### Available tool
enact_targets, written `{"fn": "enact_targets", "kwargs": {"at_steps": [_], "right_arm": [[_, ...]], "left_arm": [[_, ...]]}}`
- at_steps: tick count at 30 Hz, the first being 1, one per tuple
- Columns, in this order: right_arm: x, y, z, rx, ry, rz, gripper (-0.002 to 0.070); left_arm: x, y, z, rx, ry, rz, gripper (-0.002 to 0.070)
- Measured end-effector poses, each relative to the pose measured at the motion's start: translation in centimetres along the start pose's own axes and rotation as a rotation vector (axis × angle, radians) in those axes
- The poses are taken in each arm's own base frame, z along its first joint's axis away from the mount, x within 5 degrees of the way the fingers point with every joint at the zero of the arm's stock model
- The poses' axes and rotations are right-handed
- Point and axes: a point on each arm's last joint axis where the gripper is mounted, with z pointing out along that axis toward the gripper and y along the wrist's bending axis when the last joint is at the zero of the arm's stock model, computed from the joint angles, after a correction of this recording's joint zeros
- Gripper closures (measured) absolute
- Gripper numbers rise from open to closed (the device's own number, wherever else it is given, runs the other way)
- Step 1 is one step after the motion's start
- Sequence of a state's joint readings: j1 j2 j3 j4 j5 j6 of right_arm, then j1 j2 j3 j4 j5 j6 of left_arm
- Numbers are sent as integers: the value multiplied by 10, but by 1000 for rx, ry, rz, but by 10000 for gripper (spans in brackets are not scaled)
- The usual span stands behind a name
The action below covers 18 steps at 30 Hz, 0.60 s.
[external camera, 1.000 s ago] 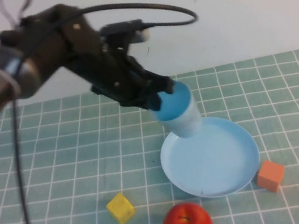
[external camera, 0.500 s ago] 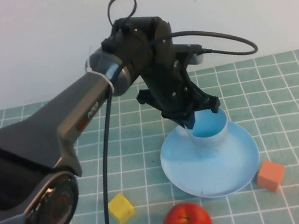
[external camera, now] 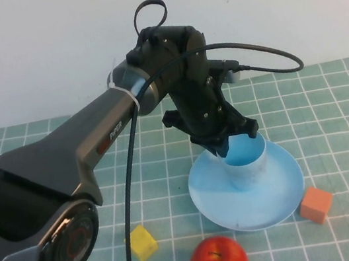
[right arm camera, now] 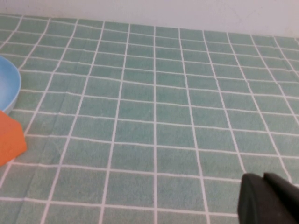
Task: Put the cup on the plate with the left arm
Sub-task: Place the cup on the plate
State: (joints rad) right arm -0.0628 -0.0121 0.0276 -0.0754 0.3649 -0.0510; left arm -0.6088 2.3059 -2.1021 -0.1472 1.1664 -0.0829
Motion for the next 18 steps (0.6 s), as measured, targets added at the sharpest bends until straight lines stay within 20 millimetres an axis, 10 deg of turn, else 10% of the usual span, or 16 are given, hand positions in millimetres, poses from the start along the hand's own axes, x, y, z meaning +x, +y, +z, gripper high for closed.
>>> {"fn": "enact_targets", "kwargs": {"at_steps": [18], "right_arm": [[0, 0, 0, 0, 0, 0, 678]], "left_arm": [[1, 2, -1, -27, 41, 26, 329]]}}
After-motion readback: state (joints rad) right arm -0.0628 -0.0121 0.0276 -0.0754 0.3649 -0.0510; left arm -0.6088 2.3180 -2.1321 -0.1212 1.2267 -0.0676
